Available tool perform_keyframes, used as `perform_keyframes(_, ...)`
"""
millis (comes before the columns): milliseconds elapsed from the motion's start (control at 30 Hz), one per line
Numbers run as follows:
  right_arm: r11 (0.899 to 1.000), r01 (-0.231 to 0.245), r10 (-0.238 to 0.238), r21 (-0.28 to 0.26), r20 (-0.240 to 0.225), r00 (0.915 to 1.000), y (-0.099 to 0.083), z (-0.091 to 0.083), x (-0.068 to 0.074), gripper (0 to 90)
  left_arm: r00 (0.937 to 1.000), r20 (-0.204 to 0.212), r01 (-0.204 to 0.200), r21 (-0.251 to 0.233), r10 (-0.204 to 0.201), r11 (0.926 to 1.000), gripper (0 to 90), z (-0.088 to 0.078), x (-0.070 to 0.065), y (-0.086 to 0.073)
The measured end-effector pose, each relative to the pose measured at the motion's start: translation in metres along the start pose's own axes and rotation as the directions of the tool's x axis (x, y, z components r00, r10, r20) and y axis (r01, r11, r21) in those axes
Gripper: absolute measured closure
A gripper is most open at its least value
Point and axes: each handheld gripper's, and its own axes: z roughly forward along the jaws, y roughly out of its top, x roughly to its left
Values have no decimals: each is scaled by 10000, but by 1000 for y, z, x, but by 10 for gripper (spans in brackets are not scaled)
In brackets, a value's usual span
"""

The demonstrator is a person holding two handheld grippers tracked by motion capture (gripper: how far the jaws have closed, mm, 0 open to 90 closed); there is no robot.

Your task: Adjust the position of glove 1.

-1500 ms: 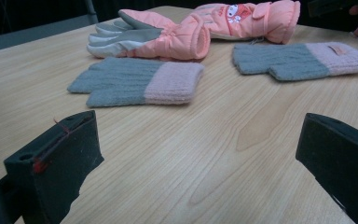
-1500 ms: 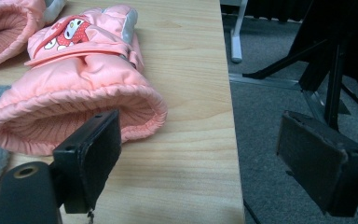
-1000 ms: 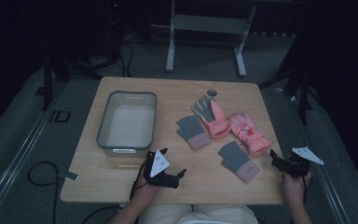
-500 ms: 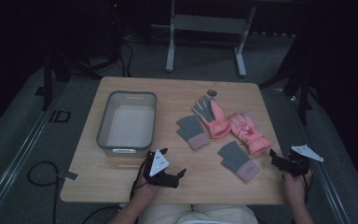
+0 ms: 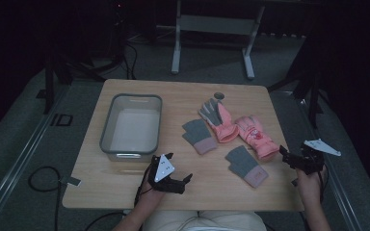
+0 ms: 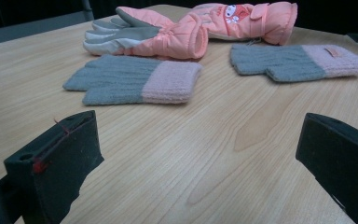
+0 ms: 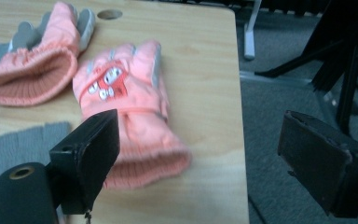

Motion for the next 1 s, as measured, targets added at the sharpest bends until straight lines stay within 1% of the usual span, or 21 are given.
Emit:
perform_keyframes(67,10000,27,-27,-71,-6,10000,8,-1,3,136,10000,-1,-1,0,1,10000,0,0,0,0)
perform_keyframes(100,9999,-123,122,-55,-172,9998,16,-1,5,142,10000,-4,-10,3,10,10000,0,0,0,0)
perform_keyframes(167,9998,-170,168,-128,-180,9997,20,-1,6,144,10000,-4,-7,3,7,10000,0,0,0,0)
perform_keyframes(200,9997,-161,156,-203,-231,9996,24,-2,8,145,10000,2,17,-10,-17,10000,0,0,0,0)
perform_keyframes(233,9996,-59,47,-285,-410,9991,31,-1,12,144,10000,5,30,-12,-30,10000,0,0,0,0)
perform_keyframes(267,9996,-59,47,-285,-410,9991,31,-1,12,144,10000,12,27,-15,-27,10000,0,0,0,0)
perform_keyframes(333,9995,-13,-6,-316,-588,9983,41,0,20,142,10000,20,17,-15,-17,10000,0,0,0,0)
perform_keyframes(400,9995,-13,-6,-316,-588,9983,41,0,20,142,10000,15,7,0,-7,10000,0,0,0,0)
perform_keyframes(433,9991,221,-252,-353,-916,9955,50,4,30,135,10000,3,-10,10,10,10000,0,0,0,0)
perform_keyframes(500,9989,354,-385,-321,-1017,9941,54,7,35,131,10000,6,0,12,0,10000,0,0,0,0)
perform_keyframes(567,9989,387,-418,-256,-1347,9900,59,11,41,122,10000,15,6,6,-6,10000,0,0,0,0)
perform_keyframes(633,9988,413,-447,-253,-1533,9872,64,16,49,117,10000,22,8,8,-8,10000,0,0,0,0)
perform_keyframes(700,9992,372,-395,-170,-1617,9861,68,22,57,114,10000,66,-1,-20,1,10000,0,0,0,0)
perform_keyframes(767,9992,353,-380,-175,-1917,9807,72,26,65,113,9999,167,-3,29,3,10000,0,0,0,0)
perform_keyframes(800,9992,347,-378,-181,-2157,9757,74,28,68,113,9999,154,-30,39,29,10000,0,0,-1,0)
perform_keyframes(833,9988,464,-483,-135,-2396,9697,75,31,72,113,9999,144,-41,46,41,10000,0,0,-1,0)
perform_keyframes(867,9985,541,-552,-114,-2425,9686,77,33,77,113,9999,125,-32,39,31,10000,0,0,-1,0)
perform_keyframes(900,9979,645,-648,-95,-2521,9655,78,36,81,113,9999,114,-22,59,22,10000,0,0,-1,0)
perform_keyframes(933,9979,645,-648,-95,-2521,9655,78,36,81,113,9999,114,-22,59,22,10000,0,0,-1,0)
perform_keyframes(967,9959,904,-866,-8,-2936,9520,80,43,92,113,9999,115,-4,47,3,10000,0,0,-1,0)
perform_keyframes(1000,9959,904,-866,-8,-2936,9520,80,43,92,113,9999,119,-3,44,3,10000,0,0,-1,0)
